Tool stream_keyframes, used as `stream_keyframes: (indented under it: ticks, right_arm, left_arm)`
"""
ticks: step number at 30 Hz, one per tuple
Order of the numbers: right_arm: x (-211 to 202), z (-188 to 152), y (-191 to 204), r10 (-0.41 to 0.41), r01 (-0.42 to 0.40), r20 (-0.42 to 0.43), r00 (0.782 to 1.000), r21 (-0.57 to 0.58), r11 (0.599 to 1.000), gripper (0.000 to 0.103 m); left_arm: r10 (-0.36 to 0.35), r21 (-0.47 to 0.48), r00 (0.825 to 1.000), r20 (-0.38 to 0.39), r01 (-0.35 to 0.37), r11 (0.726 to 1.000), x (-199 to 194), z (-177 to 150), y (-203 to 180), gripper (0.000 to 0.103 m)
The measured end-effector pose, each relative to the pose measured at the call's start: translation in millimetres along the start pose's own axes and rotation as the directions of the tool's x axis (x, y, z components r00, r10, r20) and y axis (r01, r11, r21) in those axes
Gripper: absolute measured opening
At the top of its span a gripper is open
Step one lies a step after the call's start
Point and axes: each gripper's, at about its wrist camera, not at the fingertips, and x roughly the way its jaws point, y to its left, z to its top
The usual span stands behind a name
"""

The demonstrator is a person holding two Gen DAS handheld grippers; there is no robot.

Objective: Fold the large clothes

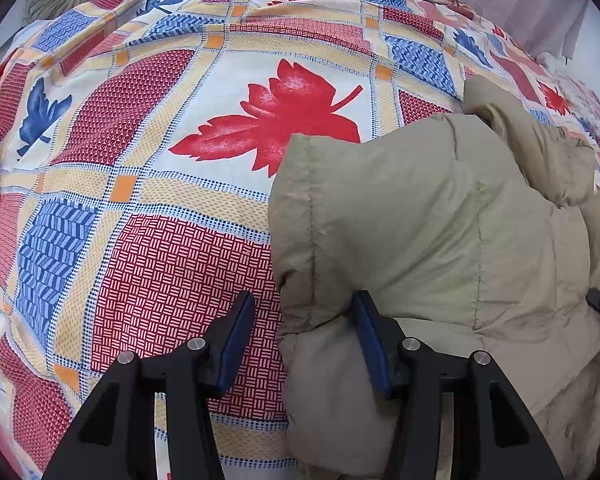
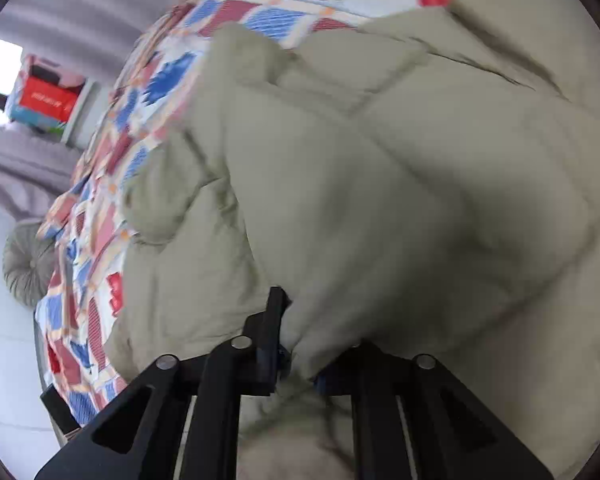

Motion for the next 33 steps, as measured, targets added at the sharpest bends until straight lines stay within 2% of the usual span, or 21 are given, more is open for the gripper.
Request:
stream_keyframes:
  ticks: [2,5,7,9,12,14,16,18,19,23,27,29,31,33]
  right_arm:
    - [-12,2,-21,0.012,-0.013,0.008,1.000,0.039,0.999,0.019]
    - [-46,5,-28,-0.056,0.057,0.074,0.996,-0.010,0.998,0.023]
    - [-64,8,-14,-0.041,0.055,0.114,0.993,-0.123,0.991,0.023]
    - [-66,13,14,-0.015,0.048,0.118,0.993,-0.280,0.959,0.023]
    - [-46,17,44,-0.018,0.049,0.076,0.997,-0.428,0.902,0.023]
    - [-30,15,43,-0.085,0.111,0.077,0.993,-0.450,0.886,0.023]
    - [-17,16,27,-0.165,0.174,0.058,0.985,-0.414,0.894,0.023]
    - [-15,18,-4,-0.178,0.174,0.017,0.984,-0.323,0.930,0.020]
    - [-20,17,-17,-0.166,0.164,0.018,0.986,-0.293,0.942,0.020]
    - [-50,13,-41,-0.243,0.259,0.093,0.965,-0.254,0.932,0.019]
    - [-80,12,-60,-0.226,0.239,0.086,0.970,-0.196,0.951,0.023]
    - [-91,10,-67,-0.187,0.197,0.067,0.980,-0.198,0.960,0.025]
    - [-98,8,-70,-0.150,0.155,0.043,0.988,-0.193,0.969,0.042]
    - [-102,4,-73,-0.103,0.106,0.025,0.994,-0.168,0.980,0.043]
  left_arm:
    - [0.012,0.012,1.000,-0.001,-0.012,1.000,-2,2,-1,0.055]
    - [0.015,-0.004,1.000,0.016,-0.015,1.000,-21,8,1,0.054]
    - [-0.023,-0.014,0.997,0.079,0.024,1.000,-41,11,3,0.054]
    - [-0.030,-0.007,0.993,0.110,0.031,0.999,-51,14,0,0.054]
    - [-0.012,0.016,0.995,0.101,0.010,1.000,-44,20,-14,0.055]
    - [0.032,0.029,0.998,0.054,-0.034,0.999,-25,16,-22,0.055]
    - [0.049,0.024,0.999,0.020,-0.049,0.998,-5,11,-26,0.055]
    - [0.075,0.016,0.997,0.032,-0.075,0.997,2,3,-25,0.072]
    - [0.088,0.007,0.995,0.041,-0.088,0.996,3,1,-23,0.075]
    - [0.089,0.000,0.996,0.029,-0.090,0.996,6,1,-21,0.076]
    - [0.135,0.028,0.990,0.033,-0.136,0.990,-7,3,-28,0.076]
    - [0.132,0.060,0.990,0.054,-0.135,0.989,-20,3,-34,0.076]
    - [0.121,0.095,0.990,0.068,-0.127,0.987,-33,-1,-46,0.076]
    - [0.100,0.120,0.992,0.071,-0.108,0.987,-45,-7,-57,0.076]
